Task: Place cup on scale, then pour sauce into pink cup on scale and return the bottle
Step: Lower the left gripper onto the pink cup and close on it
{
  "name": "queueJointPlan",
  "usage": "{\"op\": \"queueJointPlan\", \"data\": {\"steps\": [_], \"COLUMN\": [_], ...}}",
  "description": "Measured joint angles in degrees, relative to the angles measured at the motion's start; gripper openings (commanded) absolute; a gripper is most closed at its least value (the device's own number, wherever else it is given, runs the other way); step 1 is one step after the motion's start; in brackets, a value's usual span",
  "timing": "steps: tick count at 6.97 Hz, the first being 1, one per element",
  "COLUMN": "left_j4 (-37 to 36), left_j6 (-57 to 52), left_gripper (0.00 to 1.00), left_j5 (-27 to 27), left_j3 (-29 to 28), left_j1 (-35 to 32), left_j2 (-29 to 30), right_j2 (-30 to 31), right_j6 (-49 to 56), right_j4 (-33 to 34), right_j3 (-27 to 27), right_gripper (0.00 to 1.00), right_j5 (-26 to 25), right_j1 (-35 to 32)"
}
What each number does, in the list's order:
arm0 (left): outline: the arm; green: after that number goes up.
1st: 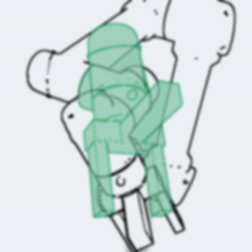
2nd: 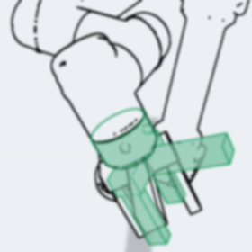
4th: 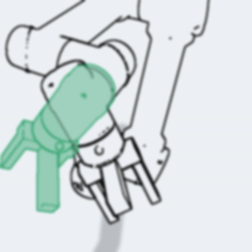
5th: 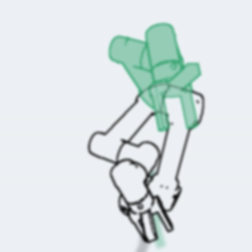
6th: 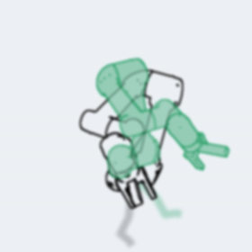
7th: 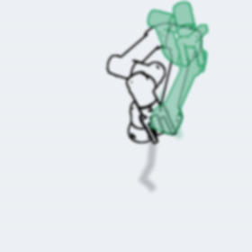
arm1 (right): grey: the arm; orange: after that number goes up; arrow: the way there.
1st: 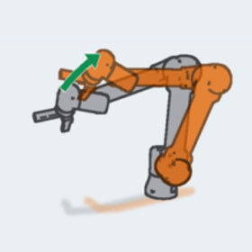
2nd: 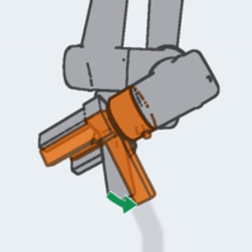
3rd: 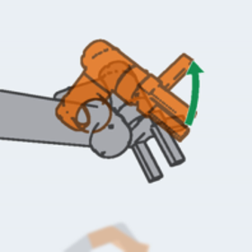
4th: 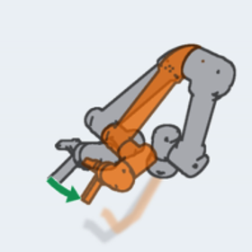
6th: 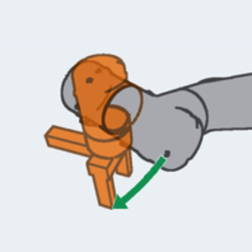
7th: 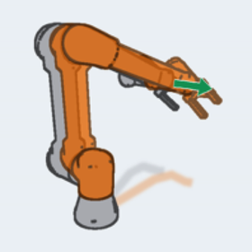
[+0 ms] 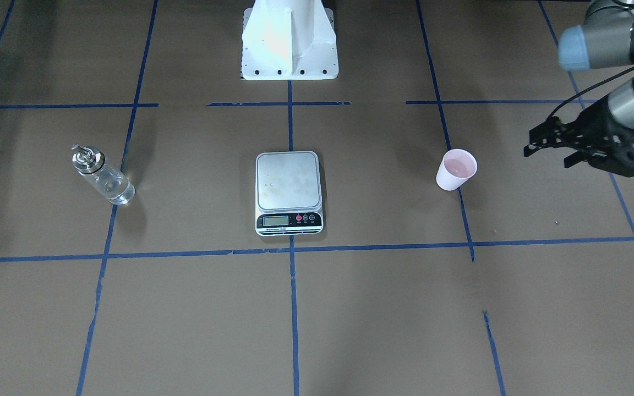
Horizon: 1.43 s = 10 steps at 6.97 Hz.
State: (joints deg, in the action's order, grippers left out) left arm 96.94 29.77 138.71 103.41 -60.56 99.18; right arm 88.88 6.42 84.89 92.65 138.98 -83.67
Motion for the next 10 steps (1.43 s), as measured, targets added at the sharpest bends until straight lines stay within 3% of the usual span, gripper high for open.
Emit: {"op": "queueJointPlan", "data": {"steps": [2,7,8,10], "left_j4": [0.0,0.0,0.0,0.0], "left_j6": [5.8,8.1,8.6,9.0], "left_gripper": [1.0,1.0,0.98,0.83], "left_j5": [-1.8,-4.4,-4.5,-5.0], "left_j3": [-1.7,-4.2,-4.1,-4.2], "left_j1": [4.5,8.2,8.8,9.7], "left_j2": [3.8,4.7,4.6,4.2], "right_j2": [0.1,0.0,0.0,0.0], "right_j6": [-0.2,-0.2,-0.1,-0.1], "right_j4": [0.0,0.0,-0.1,-0.1], "right_j3": [-0.3,-0.8,-0.8,-0.9], "right_gripper": [1.0,1.0,1.0,1.0], "right_j5": [0.1,0.4,0.5,0.5], "right_j1": [0.0,0.0,0.1,0.1]}}
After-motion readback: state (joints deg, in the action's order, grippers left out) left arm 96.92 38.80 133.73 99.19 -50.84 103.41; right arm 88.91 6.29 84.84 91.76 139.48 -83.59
